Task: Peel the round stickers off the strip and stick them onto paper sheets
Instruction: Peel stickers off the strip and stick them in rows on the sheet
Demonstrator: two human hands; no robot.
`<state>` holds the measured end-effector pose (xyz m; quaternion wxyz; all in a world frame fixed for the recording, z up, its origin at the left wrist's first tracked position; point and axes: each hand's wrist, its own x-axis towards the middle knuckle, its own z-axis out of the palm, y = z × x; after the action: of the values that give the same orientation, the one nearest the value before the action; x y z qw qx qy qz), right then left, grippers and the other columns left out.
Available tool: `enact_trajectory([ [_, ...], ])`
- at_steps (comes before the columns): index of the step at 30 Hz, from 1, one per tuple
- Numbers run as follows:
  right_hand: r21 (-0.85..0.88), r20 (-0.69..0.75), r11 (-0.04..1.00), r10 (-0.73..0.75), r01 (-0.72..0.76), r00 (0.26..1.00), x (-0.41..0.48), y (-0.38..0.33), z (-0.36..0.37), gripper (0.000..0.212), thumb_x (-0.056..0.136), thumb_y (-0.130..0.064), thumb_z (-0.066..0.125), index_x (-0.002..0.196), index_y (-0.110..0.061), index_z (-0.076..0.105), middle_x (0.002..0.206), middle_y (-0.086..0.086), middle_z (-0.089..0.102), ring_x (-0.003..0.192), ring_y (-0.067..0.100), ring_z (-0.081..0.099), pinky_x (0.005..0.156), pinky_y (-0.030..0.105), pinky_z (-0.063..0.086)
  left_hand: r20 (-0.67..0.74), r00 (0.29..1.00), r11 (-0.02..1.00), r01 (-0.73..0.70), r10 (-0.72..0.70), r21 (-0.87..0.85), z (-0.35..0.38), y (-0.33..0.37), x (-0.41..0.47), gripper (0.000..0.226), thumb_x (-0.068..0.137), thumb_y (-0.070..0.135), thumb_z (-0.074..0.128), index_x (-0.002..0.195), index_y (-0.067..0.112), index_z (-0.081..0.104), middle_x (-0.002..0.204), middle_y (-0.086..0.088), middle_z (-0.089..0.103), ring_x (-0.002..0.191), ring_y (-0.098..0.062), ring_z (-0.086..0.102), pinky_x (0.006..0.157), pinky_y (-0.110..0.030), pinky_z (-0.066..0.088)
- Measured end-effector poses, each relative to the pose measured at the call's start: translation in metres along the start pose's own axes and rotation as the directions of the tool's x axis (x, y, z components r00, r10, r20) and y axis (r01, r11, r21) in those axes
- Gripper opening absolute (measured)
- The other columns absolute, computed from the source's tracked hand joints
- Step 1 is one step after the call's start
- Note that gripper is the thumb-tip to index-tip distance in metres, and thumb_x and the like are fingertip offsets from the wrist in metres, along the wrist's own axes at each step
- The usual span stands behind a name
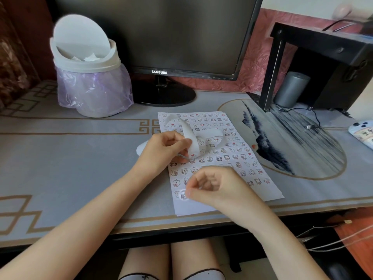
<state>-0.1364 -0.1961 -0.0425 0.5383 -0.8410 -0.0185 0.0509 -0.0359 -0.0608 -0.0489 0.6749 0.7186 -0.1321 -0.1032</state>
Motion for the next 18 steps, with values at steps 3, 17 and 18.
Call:
enact_trajectory([
  [3, 0.000, -0.001, 0.999, 0.039, -0.039, 0.999, -0.003, 0.003, 0.009, 0.007, 0.073, -0.017, 0.076, 0.073, -0.015, 0.070, 0.071, -0.004, 0.069, 0.064, 0.003, 0.057, 0.068, 0.023, 0.048, 0.010, 1.000, 1.000, 0.013, -0.013, 0.013, 0.001, 0.001, -0.002, 0.016, 0.090, 0.011, 0.062, 0.076, 0.004, 0.061, 0.067, -0.006, 0.066, 0.054, -0.006, 0.064, 0.052, -0.006, 0.045],
  [17, -0.084, -0.044, 0.995, 0.055, -0.059, 0.997, -0.006, 0.003, 0.016, 0.008, 0.074, -0.018, 0.073, 0.068, -0.020, 0.068, 0.062, -0.011, 0.063, 0.054, -0.003, 0.049, 0.061, 0.018, 0.043, 0.040, 0.999, 1.000, 0.020, -0.021, 0.019, 0.000, -0.006, 0.004, 0.019, 0.090, 0.011, 0.062, 0.072, 0.007, 0.060, 0.064, -0.006, 0.065, 0.058, -0.012, 0.064, 0.062, -0.018, 0.056],
  [18, -0.090, -0.053, 0.994, 0.056, -0.060, 0.997, -0.006, 0.003, 0.017, 0.008, 0.073, -0.018, 0.073, 0.068, -0.020, 0.068, 0.061, -0.011, 0.062, 0.053, -0.002, 0.049, 0.060, 0.018, 0.043, 0.039, 0.999, 1.000, 0.021, -0.021, 0.018, 0.000, -0.006, 0.004, 0.019, 0.090, 0.011, 0.062, 0.072, 0.007, 0.059, 0.064, -0.006, 0.065, 0.057, -0.011, 0.064, 0.062, -0.018, 0.056],
])
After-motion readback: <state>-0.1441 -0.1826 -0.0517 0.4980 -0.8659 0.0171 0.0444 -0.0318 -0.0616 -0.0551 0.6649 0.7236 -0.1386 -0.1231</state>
